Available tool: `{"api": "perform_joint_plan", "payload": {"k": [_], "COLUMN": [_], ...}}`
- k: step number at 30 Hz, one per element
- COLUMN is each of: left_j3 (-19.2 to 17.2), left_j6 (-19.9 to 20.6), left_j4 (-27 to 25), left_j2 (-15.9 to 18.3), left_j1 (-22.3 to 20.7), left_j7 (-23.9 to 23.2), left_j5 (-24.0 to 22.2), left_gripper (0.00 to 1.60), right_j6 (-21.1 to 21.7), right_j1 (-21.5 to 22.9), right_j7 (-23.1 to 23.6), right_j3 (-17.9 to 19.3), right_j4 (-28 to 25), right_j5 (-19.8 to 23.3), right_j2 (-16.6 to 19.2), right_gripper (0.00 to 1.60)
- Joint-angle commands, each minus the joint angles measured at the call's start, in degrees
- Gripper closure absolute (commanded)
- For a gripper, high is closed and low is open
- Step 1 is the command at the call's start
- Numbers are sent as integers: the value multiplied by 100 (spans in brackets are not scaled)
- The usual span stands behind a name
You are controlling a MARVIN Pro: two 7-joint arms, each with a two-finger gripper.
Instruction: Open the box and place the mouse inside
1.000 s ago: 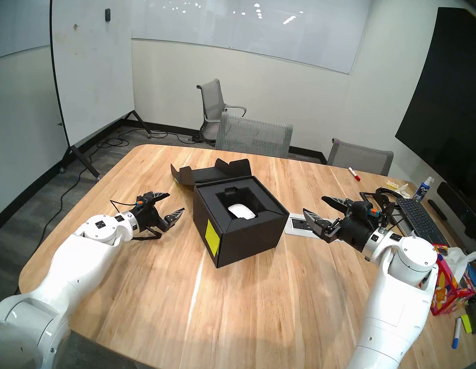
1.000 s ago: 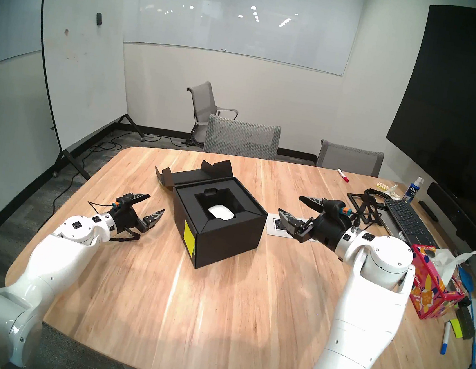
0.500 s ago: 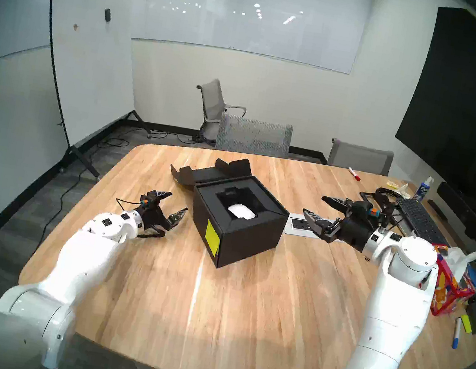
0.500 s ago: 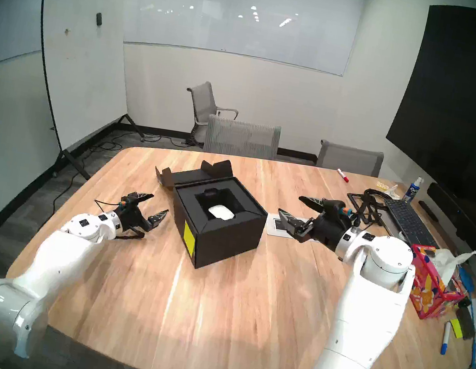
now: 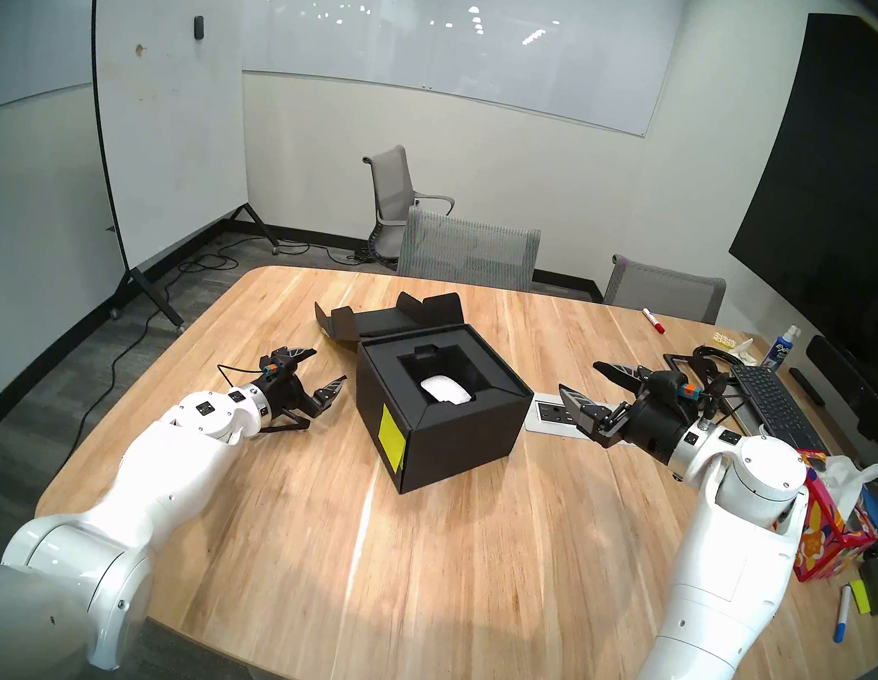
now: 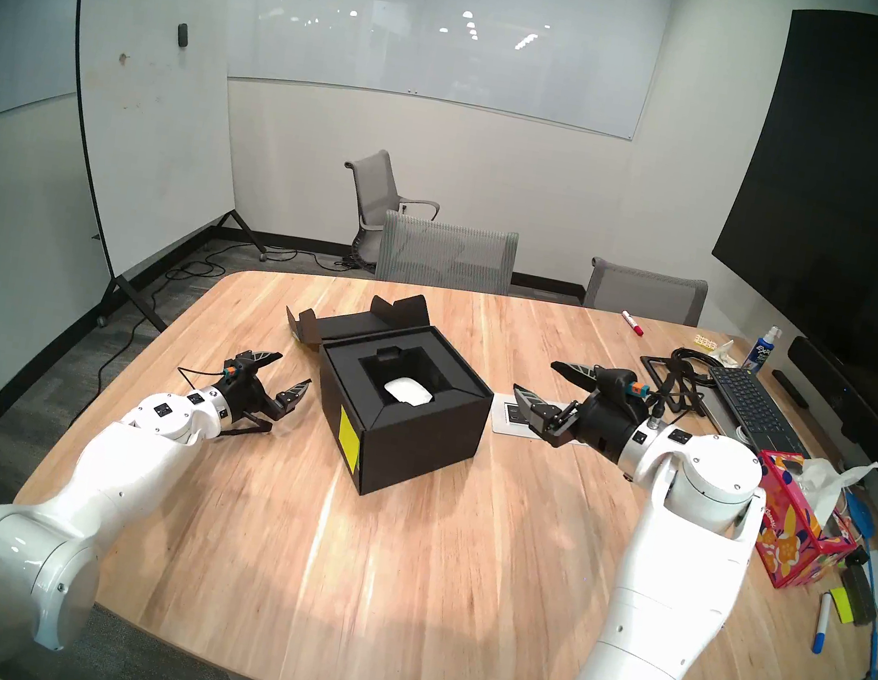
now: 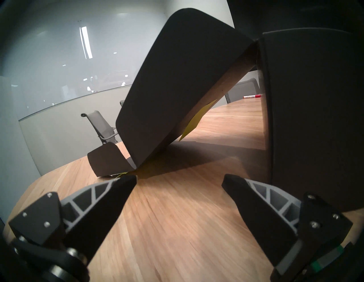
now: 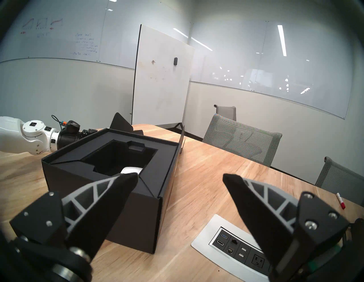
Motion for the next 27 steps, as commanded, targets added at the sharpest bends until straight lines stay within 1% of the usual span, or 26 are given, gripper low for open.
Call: {"api": "perform_joint_plan", "payload": {"k": [1, 5, 13, 19, 27], "left_j3": [24, 27, 34, 16, -50], "left_j6": [-103, -117, -220, -477, -719], "left_j4": [-62, -81, 101, 435, 675], "left_j2": [-90, -94, -90, -20, 40], "left_j1": [-233, -231, -288, -412, -463], "left_j7": [-68, -92, -209, -523, -803], "left_j5": [-31, -35, -23, -88, -200], "left_gripper": [0, 0, 0, 0, 0], "right_j6": [9, 9, 8, 4, 0], "right_j1": [100, 102, 108, 113, 118], "right_j7": [4, 8, 20, 28, 36], "right_j3": [-12, -9, 0, 8, 15], "right_j4": [-108, -109, -111, -111, -110], "right_j5": [31, 27, 14, 4, -7], "right_j2": [7, 3, -8, -16, -25], "right_gripper": [0, 0, 0, 0, 0]}}
